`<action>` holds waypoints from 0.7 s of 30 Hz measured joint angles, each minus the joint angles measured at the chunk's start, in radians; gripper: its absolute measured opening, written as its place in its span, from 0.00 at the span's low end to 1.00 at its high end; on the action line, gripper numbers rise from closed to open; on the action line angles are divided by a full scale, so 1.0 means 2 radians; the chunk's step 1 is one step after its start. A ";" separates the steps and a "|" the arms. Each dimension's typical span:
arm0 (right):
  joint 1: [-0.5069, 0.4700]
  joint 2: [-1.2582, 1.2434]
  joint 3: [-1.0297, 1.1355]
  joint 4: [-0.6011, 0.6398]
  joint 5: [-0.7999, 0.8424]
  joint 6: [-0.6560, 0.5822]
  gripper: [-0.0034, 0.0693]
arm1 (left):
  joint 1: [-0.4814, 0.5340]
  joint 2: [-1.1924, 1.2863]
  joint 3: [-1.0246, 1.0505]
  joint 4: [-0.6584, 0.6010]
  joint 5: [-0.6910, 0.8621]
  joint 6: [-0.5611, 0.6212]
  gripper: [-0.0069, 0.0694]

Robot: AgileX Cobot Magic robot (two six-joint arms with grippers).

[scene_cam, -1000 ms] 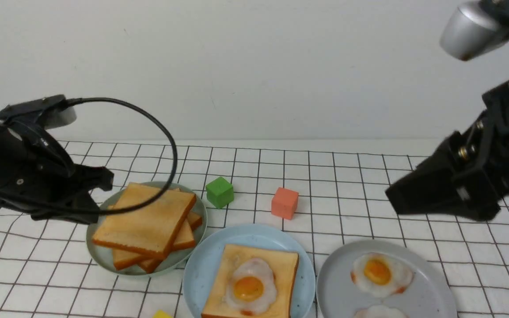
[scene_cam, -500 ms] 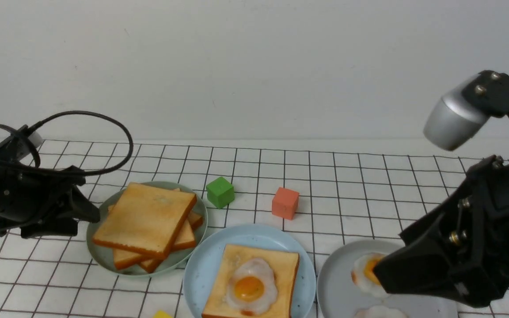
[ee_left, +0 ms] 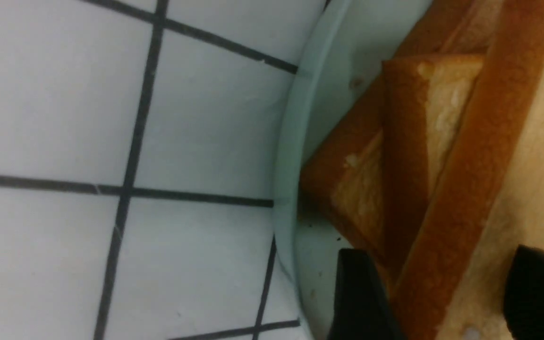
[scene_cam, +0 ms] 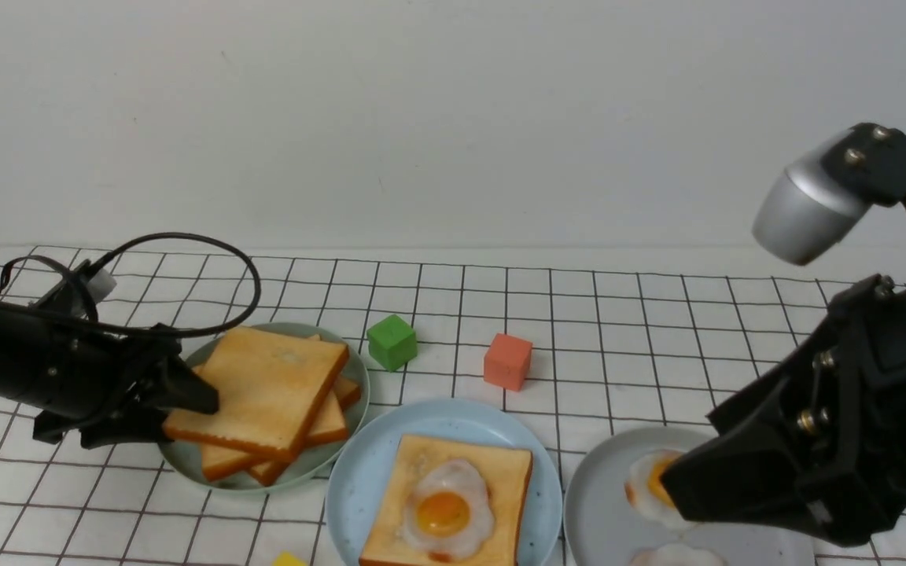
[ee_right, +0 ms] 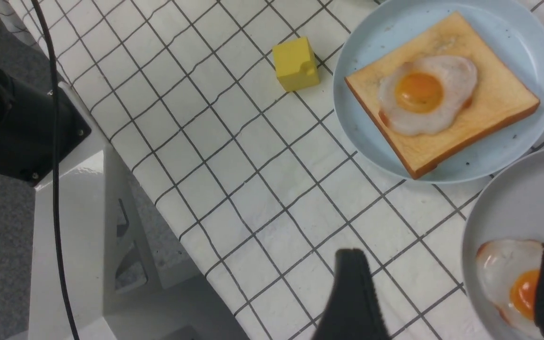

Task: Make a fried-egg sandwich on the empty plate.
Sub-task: Use the left arm to grab a slice of bread, then use the left arm to place a slice of bread on the fried egg in the middle

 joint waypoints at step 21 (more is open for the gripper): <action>0.000 -0.004 0.000 -0.013 0.004 0.000 0.73 | -0.010 -0.159 -0.046 0.027 0.119 0.006 0.25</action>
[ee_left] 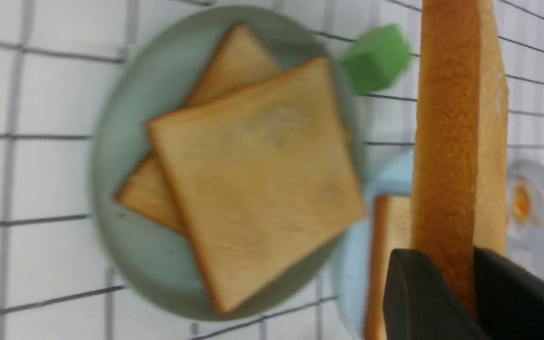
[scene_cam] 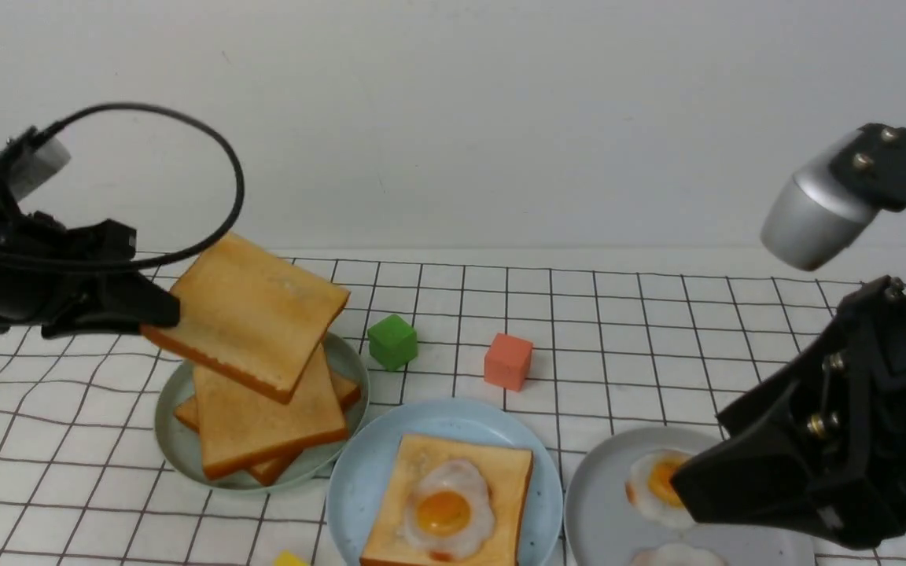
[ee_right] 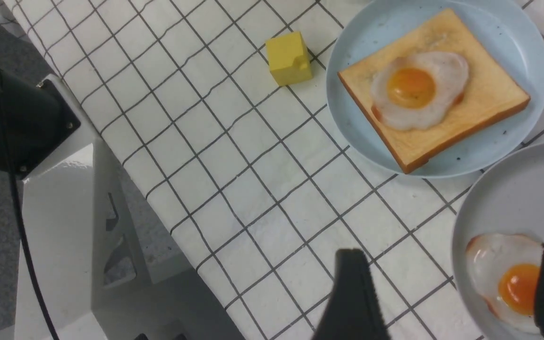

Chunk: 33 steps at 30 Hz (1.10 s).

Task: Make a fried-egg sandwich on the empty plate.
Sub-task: Use the left arm to place a slice of bread on the fried egg in the middle

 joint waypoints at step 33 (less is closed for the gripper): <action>0.000 0.000 0.000 -0.022 -0.034 -0.001 0.73 | -0.237 -0.023 0.289 -0.413 -0.264 0.244 0.25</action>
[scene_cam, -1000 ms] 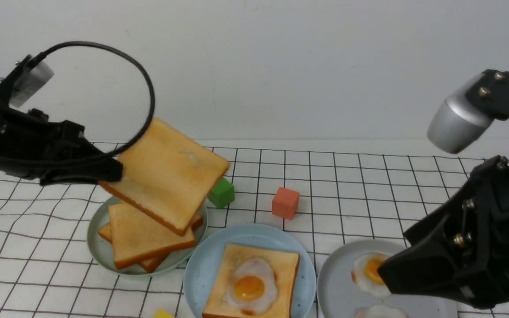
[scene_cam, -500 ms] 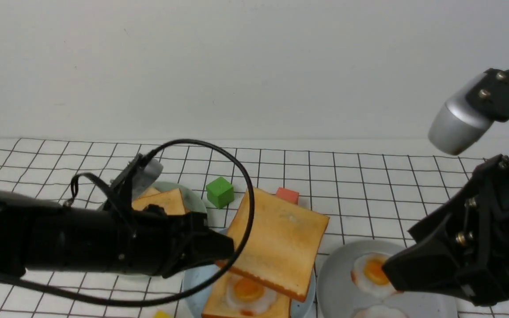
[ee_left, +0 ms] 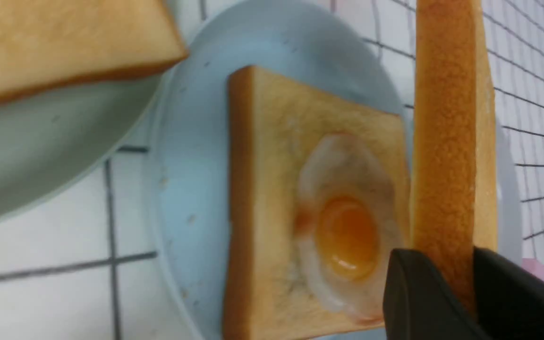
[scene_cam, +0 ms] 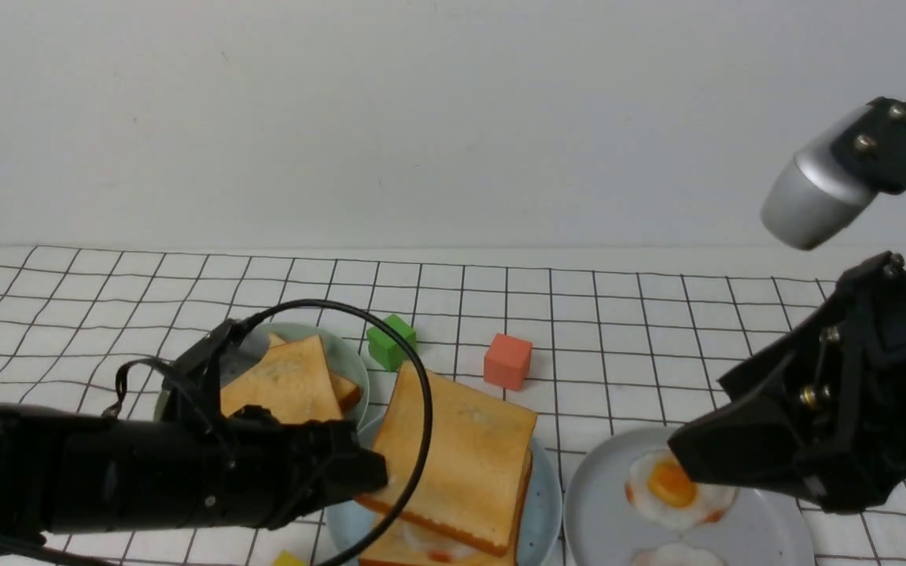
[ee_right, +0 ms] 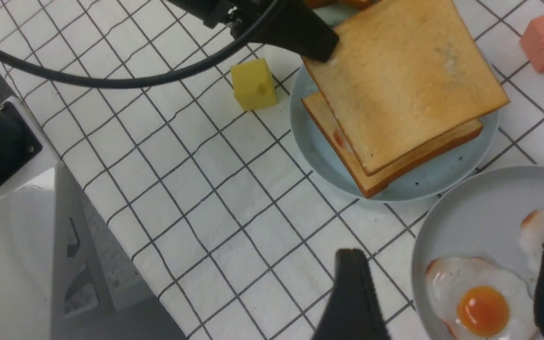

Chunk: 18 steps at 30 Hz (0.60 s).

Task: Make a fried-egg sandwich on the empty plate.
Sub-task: Use the left arm to place a slice of bread on the fried egg in the middle

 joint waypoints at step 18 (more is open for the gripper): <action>0.000 0.000 0.000 0.002 -0.059 0.000 0.73 | 0.000 0.035 -0.008 0.071 0.010 -0.070 0.77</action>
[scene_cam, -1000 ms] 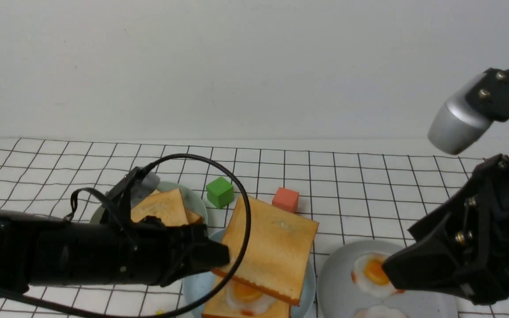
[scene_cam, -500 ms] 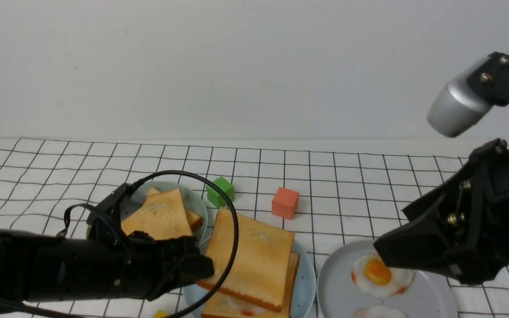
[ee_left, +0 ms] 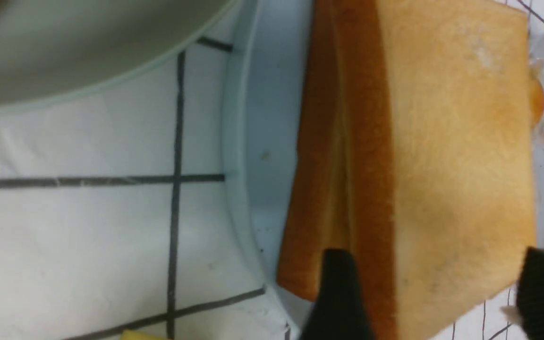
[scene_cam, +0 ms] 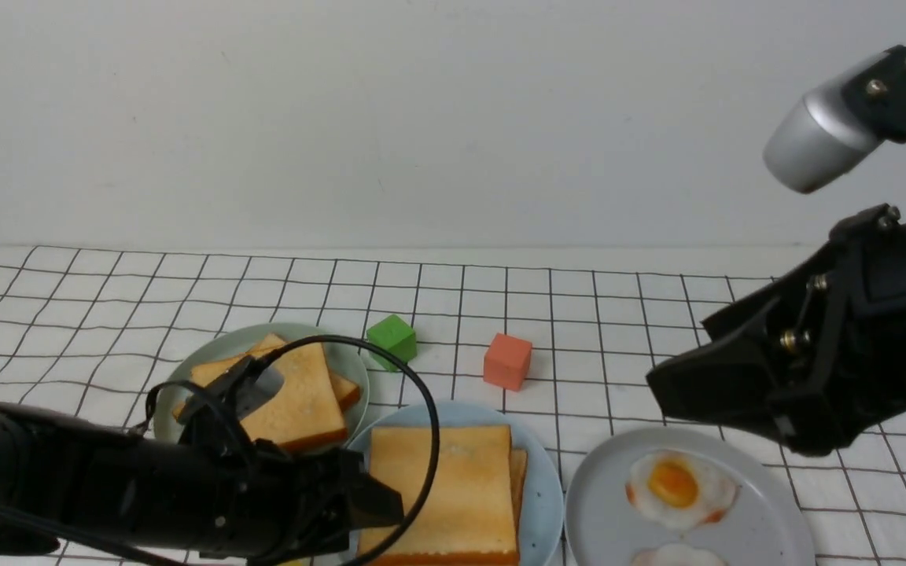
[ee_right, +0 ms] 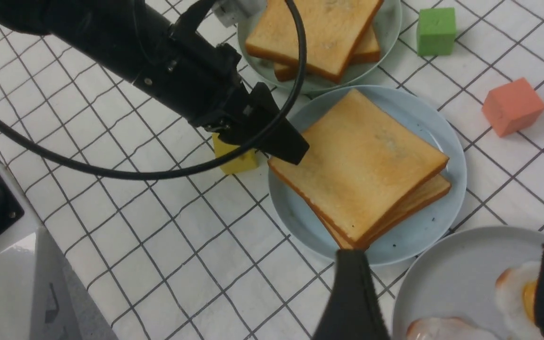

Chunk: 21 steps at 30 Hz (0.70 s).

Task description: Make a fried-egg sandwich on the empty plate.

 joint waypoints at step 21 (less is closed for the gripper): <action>0.000 -0.064 0.063 -0.078 -0.017 0.232 0.03 | 0.000 -0.142 -0.190 0.277 0.165 -0.263 0.24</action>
